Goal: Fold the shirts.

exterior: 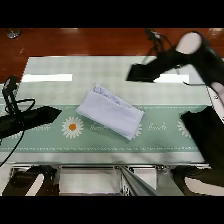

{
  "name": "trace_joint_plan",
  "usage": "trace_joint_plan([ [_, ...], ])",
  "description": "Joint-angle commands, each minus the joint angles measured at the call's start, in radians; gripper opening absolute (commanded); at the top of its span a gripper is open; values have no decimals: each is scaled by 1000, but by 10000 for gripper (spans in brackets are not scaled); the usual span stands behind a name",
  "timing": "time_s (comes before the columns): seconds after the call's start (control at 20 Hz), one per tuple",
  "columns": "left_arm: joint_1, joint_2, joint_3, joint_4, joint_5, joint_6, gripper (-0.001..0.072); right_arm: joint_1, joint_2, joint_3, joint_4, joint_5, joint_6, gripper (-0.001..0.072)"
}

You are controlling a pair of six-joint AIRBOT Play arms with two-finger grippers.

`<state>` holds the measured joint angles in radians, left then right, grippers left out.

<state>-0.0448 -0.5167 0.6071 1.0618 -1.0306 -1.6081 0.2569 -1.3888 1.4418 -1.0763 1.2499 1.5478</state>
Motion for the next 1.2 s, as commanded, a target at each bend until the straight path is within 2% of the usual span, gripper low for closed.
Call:
trace_joint_plan([
  [0.0,-4,-2,-1,0,0,2,16,-109,382,-483,-204,-181,164,618],
  [0.1,-18,-2,-2,0,3,2,16,-102,582,-834,-153,-417,351,618],
  [0.15,-26,-2,-3,0,3,2,16,-93,639,-962,-67,-510,390,618],
  [0.2,-33,-2,-4,0,4,2,16,-83,661,-1062,48,-573,383,617],
  [0.3,-44,-2,-13,0,21,2,16,-40,626,-1151,190,-621,323,616],
  [0.35,-50,-2,-22,0,35,-2,16,-11,577,-1151,210,-622,296,616],
  [0.45,-55,-2,-42,-9,56,-2,16,34,457,-1127,266,-629,230,617],
  [0.65,-55,-2,-74,-27,55,-2,16,97,203,-996,462,-625,18,606],
  [0.7,-55,-2,-79,-27,55,-2,16,116,145,-949,492,-619,-9,578],
  [0.75,-55,-2,-79,-27,55,-2,16,129,96,-899,505,-603,-33,422],
  [0.8,-55,-2,-79,-27,55,-2,16,140,52,-835,505,-570,-82,132],
  [0.85,-55,-2,-79,-27,55,-2,16,139,28,-761,507,-520,-145,15],
  [0.9,-55,-2,-79,-27,55,-2,16,136,24,-684,493,-479,-170,15],
  [1.0,-55,-2,-79,-27,55,-2,16,115,26,-481,411,-385,-150,14],
  [1.15,-55,-2,-79,-27,55,-2,16,72,26,-140,192,-244,-21,14],
])
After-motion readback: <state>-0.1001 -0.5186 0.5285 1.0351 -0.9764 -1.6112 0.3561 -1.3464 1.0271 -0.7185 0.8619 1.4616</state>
